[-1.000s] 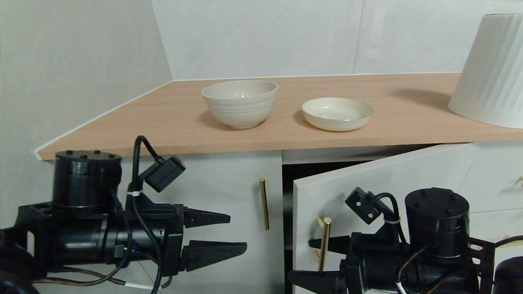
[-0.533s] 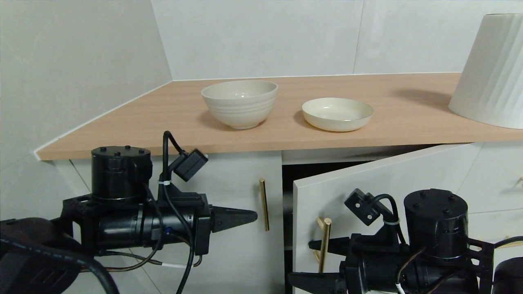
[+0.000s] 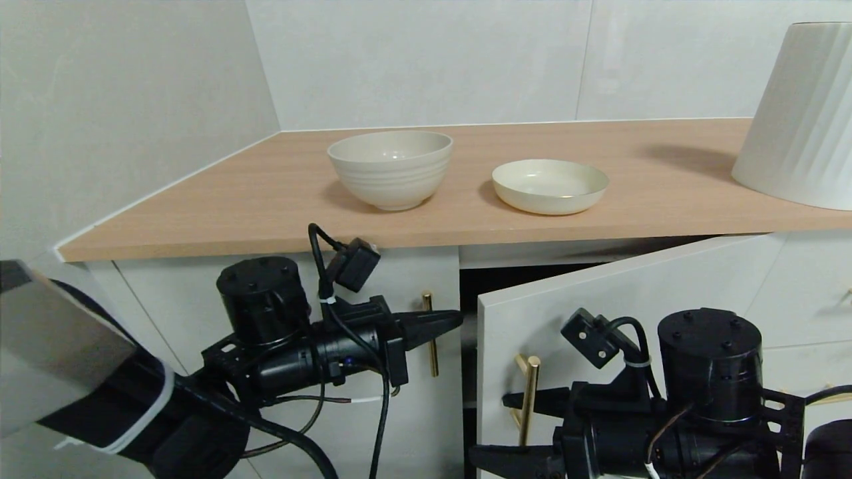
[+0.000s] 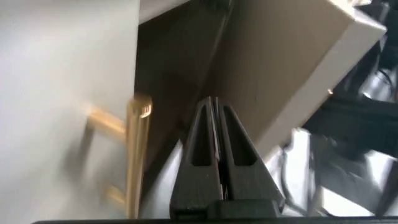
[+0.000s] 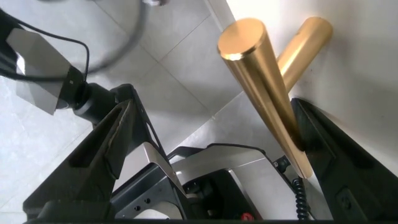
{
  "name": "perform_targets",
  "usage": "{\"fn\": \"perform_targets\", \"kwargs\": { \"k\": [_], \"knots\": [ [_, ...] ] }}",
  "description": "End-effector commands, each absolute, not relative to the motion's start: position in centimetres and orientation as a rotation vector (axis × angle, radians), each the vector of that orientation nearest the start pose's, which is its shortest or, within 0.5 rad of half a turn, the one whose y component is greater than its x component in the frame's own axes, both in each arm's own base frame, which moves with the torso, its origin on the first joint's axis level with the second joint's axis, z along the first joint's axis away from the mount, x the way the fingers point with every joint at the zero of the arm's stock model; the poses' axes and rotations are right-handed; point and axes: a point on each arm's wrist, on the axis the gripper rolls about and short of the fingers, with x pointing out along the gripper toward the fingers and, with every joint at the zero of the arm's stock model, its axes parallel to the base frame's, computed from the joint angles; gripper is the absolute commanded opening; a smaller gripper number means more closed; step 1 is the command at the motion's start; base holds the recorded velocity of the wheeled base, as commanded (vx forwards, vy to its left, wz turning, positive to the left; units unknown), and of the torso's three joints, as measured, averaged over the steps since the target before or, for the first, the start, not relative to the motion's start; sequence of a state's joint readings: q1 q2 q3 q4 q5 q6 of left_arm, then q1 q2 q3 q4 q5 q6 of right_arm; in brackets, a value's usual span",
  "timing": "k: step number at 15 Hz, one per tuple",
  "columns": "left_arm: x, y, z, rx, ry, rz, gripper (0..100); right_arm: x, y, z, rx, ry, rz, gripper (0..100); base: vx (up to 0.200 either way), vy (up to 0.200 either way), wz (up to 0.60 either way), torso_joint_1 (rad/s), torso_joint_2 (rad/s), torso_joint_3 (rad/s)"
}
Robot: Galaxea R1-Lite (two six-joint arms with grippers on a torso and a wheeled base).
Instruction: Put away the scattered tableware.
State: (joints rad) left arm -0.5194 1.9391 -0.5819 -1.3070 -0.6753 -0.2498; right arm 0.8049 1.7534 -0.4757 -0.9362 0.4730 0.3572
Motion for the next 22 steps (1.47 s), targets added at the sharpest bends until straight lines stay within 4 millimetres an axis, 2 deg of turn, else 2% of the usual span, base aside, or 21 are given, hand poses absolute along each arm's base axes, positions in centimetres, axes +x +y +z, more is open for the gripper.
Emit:
{"fn": "perform_targets", "kwargs": {
  "k": [1, 7, 13, 16, 21, 22],
  "knots": [
    [26.0, -18.3, 9.0, -0.225, 0.298, -1.208, 0, 18.1, 20.3, 11.6, 0.244, 0.580, 1.184, 100, 0.000, 0.000, 0.00, 0.000, 0.00, 0.000],
    [26.2, -19.8, 9.1, -0.218, 0.273, -1.215, 0, 18.1, 20.3, 11.5, 0.243, 0.587, 1.182, 100, 0.000, 0.000, 0.00, 0.000, 0.00, 0.000],
    [24.7, -21.4, 9.1, -0.210, 0.282, -1.255, 0, 18.0, 20.2, 11.4, 0.243, 0.588, 1.180, 100, 0.000, 0.000, 0.00, 0.000, 0.00, 0.000],
    [24.6, -21.6, 9.0, -0.209, 0.286, -1.261, 0, 18.1, 19.9, 11.5, 0.245, 0.582, 1.166, 100, 0.000, 0.000, 0.00, 0.000, 0.00, 0.000],
    [24.7, -21.6, 9.1, -0.210, 0.281, -1.257, 0, 19.5, 16.6, 13.0, 0.283, 0.502, 1.054, 100, 0.000, 0.000, 0.00, 0.000, 0.00, 0.000],
    [24.8, -21.8, 9.3, -0.211, 0.273, -1.254, 0, 20.0, 15.2, 13.6, 0.298, 0.471, 1.007, 100, 0.000, 0.000, 0.00, 0.000, 0.00, 0.000]
  ]
}}
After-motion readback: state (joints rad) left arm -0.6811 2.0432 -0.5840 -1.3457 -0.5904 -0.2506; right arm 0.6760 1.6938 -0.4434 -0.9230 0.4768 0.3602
